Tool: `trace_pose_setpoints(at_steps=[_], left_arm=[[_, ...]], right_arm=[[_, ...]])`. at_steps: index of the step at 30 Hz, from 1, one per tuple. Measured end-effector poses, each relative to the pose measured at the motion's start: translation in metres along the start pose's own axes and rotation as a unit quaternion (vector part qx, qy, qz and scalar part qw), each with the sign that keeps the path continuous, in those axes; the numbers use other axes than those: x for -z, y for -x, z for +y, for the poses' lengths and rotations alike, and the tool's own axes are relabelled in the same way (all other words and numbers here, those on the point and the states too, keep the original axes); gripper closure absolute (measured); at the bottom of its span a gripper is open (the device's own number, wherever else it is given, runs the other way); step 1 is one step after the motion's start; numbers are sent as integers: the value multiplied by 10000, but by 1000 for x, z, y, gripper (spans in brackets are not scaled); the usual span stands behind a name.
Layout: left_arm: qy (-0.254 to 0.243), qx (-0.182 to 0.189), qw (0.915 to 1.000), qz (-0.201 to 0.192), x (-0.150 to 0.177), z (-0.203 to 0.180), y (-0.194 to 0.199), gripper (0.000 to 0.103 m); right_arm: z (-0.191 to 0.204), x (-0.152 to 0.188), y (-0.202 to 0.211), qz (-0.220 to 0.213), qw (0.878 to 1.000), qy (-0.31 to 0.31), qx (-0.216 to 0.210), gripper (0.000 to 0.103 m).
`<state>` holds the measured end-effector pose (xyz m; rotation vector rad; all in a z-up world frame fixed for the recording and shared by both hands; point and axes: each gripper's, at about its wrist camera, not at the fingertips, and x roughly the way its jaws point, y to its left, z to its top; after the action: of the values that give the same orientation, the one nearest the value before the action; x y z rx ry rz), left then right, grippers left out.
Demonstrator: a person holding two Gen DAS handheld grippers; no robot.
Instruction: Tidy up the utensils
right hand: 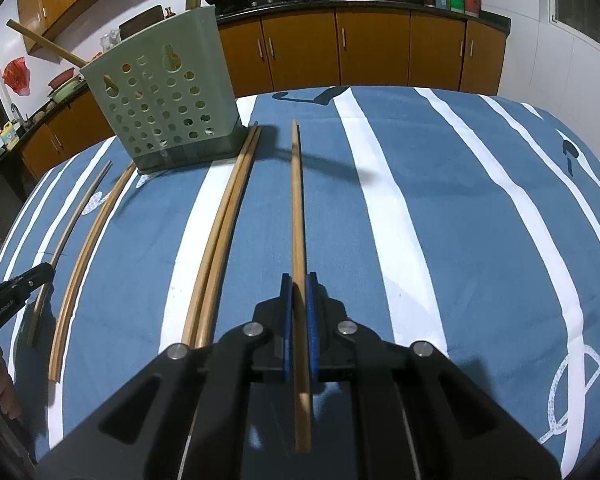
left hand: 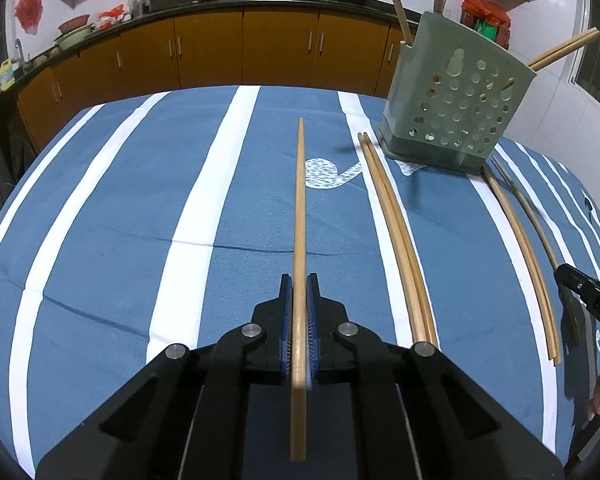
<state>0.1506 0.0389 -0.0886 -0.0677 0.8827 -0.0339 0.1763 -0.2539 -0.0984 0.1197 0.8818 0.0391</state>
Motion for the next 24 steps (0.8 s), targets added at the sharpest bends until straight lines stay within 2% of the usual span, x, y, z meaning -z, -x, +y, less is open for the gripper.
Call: trace_pose_setpoints(at_steps=[24], left_arm=[[-106, 96, 9999, 16, 3, -2, 1, 95]], right_arm=[[4, 2, -2, -31, 9998, 194, 82, 93]])
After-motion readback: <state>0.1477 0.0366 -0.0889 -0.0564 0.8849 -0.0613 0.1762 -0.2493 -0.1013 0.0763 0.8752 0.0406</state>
